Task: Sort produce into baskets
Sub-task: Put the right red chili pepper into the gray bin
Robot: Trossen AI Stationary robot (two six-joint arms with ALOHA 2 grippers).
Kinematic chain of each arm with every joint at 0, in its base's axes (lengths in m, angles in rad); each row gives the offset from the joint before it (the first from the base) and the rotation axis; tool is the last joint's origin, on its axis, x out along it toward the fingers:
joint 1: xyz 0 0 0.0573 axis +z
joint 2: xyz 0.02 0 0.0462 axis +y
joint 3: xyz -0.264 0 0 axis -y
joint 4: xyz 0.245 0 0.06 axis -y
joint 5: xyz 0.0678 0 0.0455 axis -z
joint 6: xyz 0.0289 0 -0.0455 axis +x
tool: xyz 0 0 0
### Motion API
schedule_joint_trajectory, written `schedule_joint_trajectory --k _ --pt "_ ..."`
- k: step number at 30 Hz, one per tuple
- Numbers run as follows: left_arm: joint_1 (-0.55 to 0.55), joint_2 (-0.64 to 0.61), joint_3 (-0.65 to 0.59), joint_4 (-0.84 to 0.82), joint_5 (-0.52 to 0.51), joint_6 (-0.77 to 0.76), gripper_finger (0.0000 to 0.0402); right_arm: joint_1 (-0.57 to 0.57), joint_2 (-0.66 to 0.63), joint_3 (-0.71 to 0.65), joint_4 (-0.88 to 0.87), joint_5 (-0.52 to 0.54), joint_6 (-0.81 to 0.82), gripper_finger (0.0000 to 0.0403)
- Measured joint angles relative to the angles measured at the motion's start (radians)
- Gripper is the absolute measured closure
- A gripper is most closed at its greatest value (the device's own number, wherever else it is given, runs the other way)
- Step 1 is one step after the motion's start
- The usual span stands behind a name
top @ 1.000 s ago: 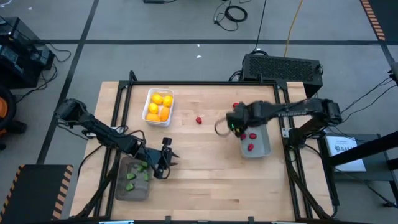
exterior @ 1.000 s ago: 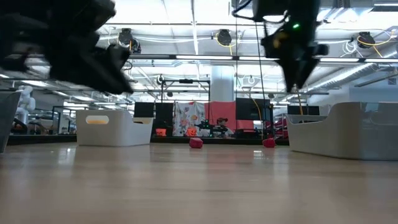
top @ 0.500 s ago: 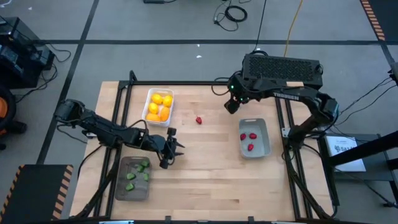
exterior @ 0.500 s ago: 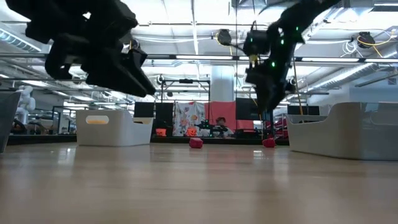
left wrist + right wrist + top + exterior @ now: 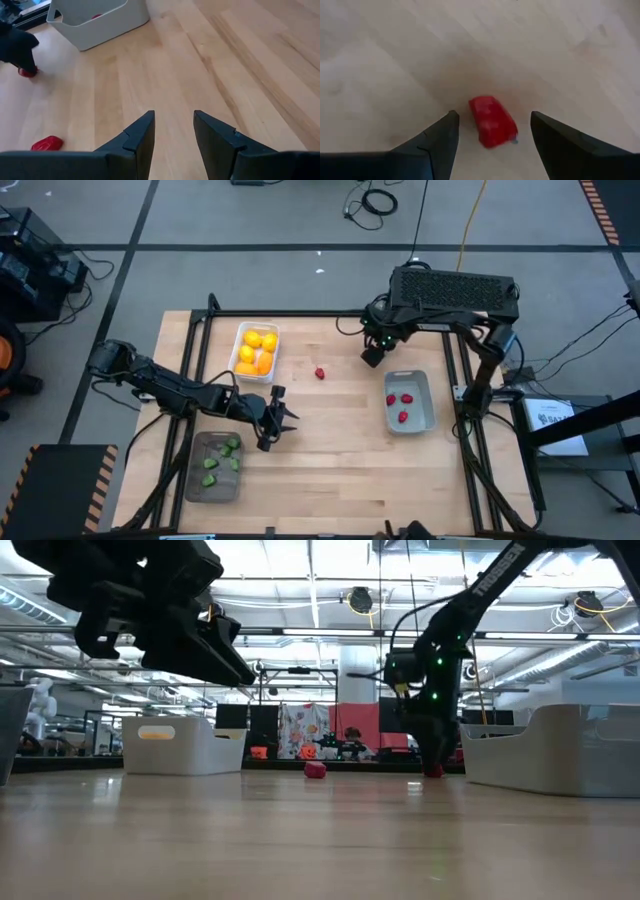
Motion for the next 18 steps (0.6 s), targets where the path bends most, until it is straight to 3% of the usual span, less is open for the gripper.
schedule_joint_trajectory --k 10,18 --pt "0.0 0.0 0.0 0.0 0.0 -0.002 0.0258 0.0 0.052 0.009 0.0 0.007 0.024 0.0176" --pt "0.0 0.0 0.0 0.002 0.0 -0.025 0.0258 0.011 0.049 0.072 -0.029 -0.006 0.033 0.0257"
